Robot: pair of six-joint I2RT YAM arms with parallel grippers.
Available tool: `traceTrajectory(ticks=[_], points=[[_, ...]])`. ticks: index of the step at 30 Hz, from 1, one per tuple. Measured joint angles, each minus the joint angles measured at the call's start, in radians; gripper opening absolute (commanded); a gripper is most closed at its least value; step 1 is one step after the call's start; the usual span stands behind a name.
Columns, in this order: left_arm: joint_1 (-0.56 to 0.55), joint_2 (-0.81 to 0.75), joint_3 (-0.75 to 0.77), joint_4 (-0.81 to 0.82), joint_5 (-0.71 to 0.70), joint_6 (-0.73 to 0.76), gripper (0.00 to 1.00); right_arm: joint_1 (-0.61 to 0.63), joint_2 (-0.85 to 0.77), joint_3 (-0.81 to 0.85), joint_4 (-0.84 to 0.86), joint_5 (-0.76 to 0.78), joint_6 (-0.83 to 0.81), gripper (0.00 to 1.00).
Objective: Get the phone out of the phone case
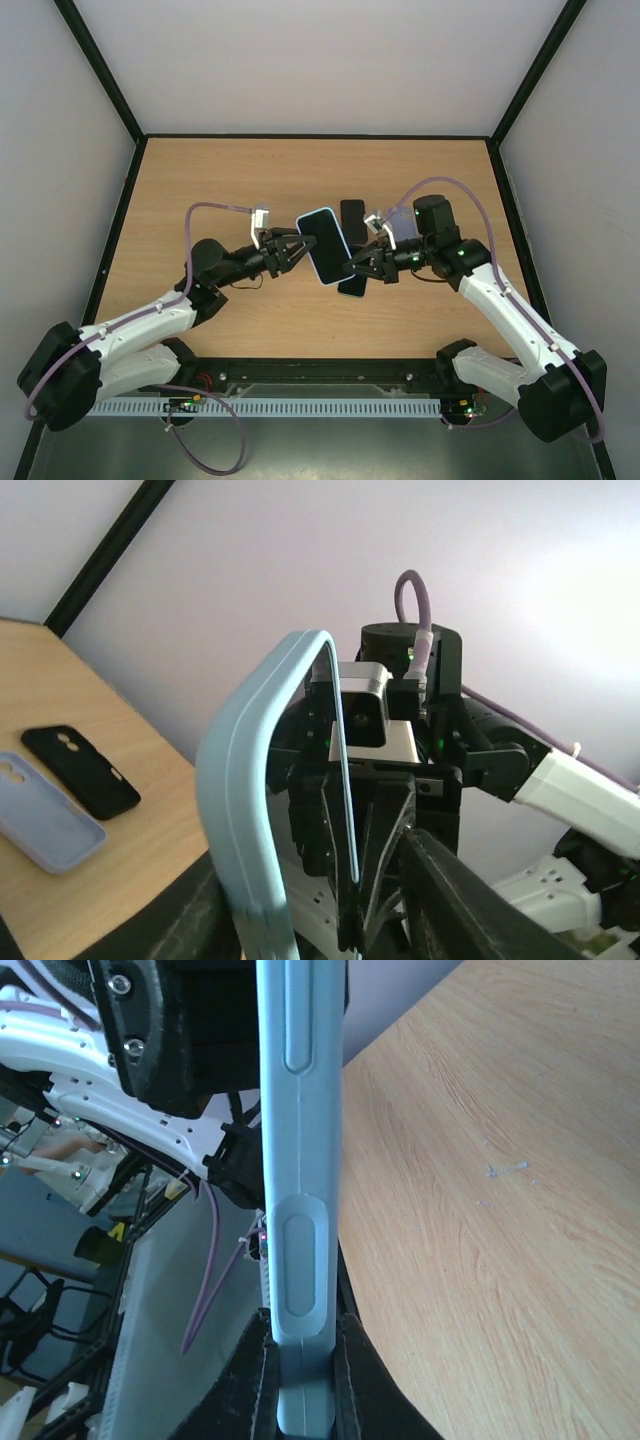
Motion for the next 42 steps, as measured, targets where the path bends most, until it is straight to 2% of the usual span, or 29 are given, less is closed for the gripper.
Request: traceTrajectory(ticks=[3, 6, 13, 22, 27, 33, 38, 42], points=[[-0.014, 0.040, 0.038, 0.006, 0.011, -0.001, 0.33, 0.000, -0.008, -0.005, 0.005, -0.004, -0.004, 0.02], [-0.019, 0.071, 0.069, -0.005, 0.039, 0.000, 0.32, 0.000, -0.015, -0.005, 0.001, -0.003, -0.024, 0.02], [-0.019, 0.037, 0.075, -0.066, 0.097, 0.021, 0.24, 0.000, -0.022, -0.005, -0.031, -0.009, -0.089, 0.02], [-0.019, 0.024, 0.113, -0.172, 0.135, 0.082, 0.20, 0.000, -0.026, -0.003, -0.058, -0.017, -0.124, 0.02], [-0.018, 0.056, 0.140, -0.186, 0.171, 0.092, 0.25, 0.000, -0.027, -0.003, -0.068, -0.016, -0.126, 0.02], [-0.018, 0.070, 0.157, -0.197, 0.201, 0.106, 0.17, 0.000, -0.027, -0.003, -0.068, -0.022, -0.123, 0.02], [-0.018, 0.062, 0.157, -0.209, 0.201, 0.117, 0.15, 0.000, -0.027, -0.003, -0.067, -0.029, -0.118, 0.02], [-0.018, 0.047, 0.157, -0.216, 0.198, 0.126, 0.10, 0.002, -0.027, -0.003, -0.050, -0.039, -0.108, 0.02]])
